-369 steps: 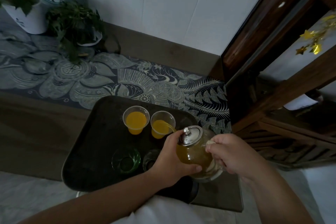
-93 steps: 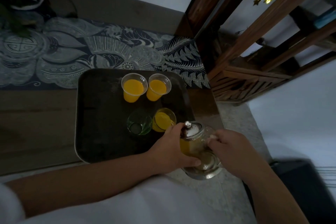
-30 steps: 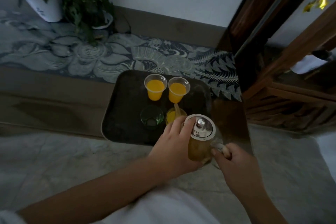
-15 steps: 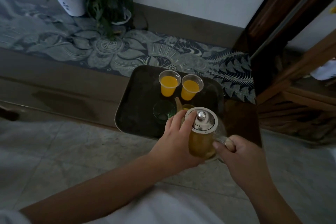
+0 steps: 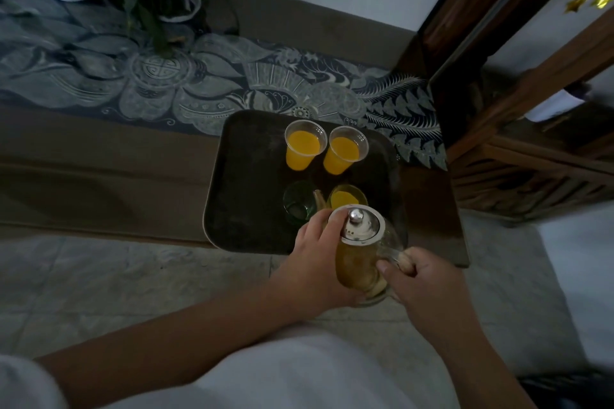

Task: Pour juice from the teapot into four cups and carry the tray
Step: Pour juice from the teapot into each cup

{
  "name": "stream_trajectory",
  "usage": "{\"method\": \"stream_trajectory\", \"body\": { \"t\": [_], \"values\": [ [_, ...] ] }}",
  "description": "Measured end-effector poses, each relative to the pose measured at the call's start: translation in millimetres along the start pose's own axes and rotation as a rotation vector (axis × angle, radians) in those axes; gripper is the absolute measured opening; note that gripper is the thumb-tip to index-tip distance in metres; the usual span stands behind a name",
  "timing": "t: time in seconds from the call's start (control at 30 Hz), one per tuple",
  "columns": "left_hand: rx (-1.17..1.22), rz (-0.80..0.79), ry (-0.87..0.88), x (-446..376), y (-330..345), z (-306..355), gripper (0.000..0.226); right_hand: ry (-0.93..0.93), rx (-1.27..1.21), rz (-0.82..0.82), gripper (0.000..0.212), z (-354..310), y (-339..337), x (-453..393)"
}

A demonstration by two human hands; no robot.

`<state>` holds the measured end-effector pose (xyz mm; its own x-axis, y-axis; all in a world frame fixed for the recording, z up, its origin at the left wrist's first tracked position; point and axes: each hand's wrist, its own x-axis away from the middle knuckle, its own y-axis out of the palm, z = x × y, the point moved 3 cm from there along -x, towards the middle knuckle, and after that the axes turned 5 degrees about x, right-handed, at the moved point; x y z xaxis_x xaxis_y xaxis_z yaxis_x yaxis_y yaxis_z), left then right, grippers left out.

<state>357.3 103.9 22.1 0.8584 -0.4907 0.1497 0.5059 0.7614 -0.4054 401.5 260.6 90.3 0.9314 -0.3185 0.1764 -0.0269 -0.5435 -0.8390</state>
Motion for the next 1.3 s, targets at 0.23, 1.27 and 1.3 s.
{"method": "stream_trajectory", "body": {
  "t": [0.23, 1.27, 1.3],
  "values": [
    [0.071, -0.112, -0.035, -0.9, -5.3, -21.3, 0.126, 0.079, 0.027, -0.022, 0.042, -14.2, 8.0, 7.8],
    [0.263, -0.182, -0.119, -2.8, -25.8, -30.3, 0.122, 0.124, -0.007, -0.093, 0.029, -50.9, 11.1, 2.1],
    [0.263, -0.178, -0.12, -2.8, -25.7, -30.3, 0.123, 0.127, -0.007, -0.092, 0.029, -51.2, 10.7, 2.1]
  ]
}}
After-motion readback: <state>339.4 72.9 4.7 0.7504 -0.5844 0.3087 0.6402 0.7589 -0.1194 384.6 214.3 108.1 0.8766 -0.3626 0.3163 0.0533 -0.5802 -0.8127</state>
